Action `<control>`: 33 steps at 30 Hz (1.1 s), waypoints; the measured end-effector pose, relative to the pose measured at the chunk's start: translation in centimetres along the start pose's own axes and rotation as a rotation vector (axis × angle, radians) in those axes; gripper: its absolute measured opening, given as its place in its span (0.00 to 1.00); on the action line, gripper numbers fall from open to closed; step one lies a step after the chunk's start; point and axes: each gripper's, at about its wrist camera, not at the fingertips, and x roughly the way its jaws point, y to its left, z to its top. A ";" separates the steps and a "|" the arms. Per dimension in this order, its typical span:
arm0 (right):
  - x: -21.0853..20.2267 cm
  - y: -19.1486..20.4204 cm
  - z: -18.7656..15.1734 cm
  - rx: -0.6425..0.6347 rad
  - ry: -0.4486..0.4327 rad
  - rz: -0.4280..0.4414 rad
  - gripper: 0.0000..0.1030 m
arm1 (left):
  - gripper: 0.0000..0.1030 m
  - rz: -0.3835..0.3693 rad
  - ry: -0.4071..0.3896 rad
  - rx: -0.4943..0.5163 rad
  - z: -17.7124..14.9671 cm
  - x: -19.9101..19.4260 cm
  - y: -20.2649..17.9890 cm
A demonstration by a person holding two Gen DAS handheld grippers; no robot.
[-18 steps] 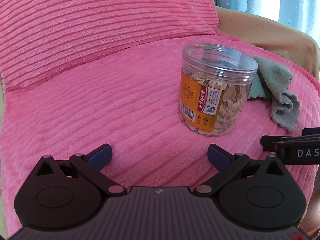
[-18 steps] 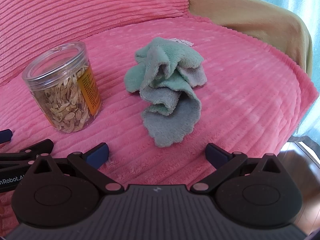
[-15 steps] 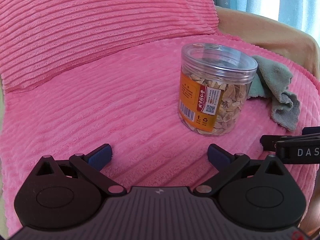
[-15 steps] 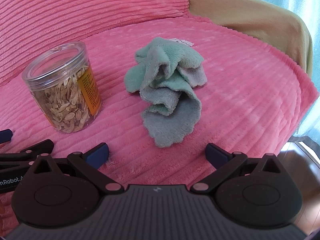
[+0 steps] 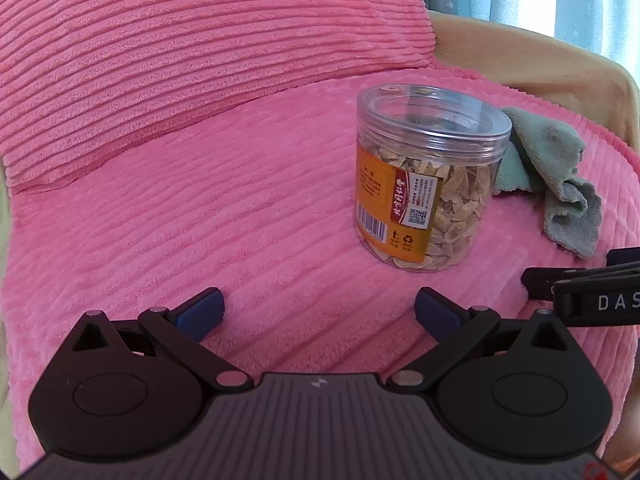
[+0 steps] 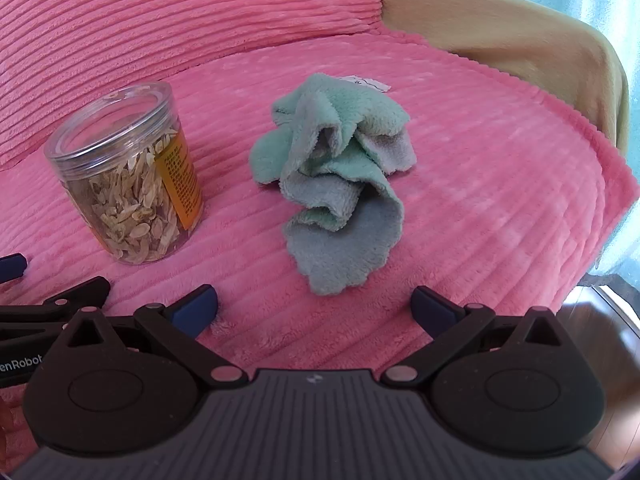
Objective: Clean container
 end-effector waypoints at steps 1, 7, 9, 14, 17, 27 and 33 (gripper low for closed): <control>0.1 0.0 0.0 -0.001 0.002 0.000 0.99 | 0.99 0.000 0.000 -0.001 0.0 0.0 0.0; 0.1 0.1 0.1 -0.001 0.003 -0.001 0.99 | 0.99 -0.006 0.003 -0.011 0.2 0.3 0.4; 0.2 0.2 0.1 -0.001 0.004 -0.001 0.99 | 0.99 -0.003 0.001 -0.013 -0.2 0.0 -0.1; 0.2 0.3 0.2 0.000 0.005 -0.004 0.99 | 0.99 -0.008 0.009 -0.023 -0.2 0.1 0.0; 0.2 0.5 0.1 0.001 0.005 -0.005 0.99 | 0.99 -0.008 0.009 -0.027 -0.2 0.0 0.1; 0.3 0.7 0.2 0.000 0.007 -0.004 0.99 | 0.99 -0.005 -0.004 -0.020 -0.3 0.0 -0.2; 0.3 0.8 0.2 -0.002 0.006 -0.003 0.99 | 0.99 -0.009 -0.011 -0.011 -0.2 -0.1 -0.1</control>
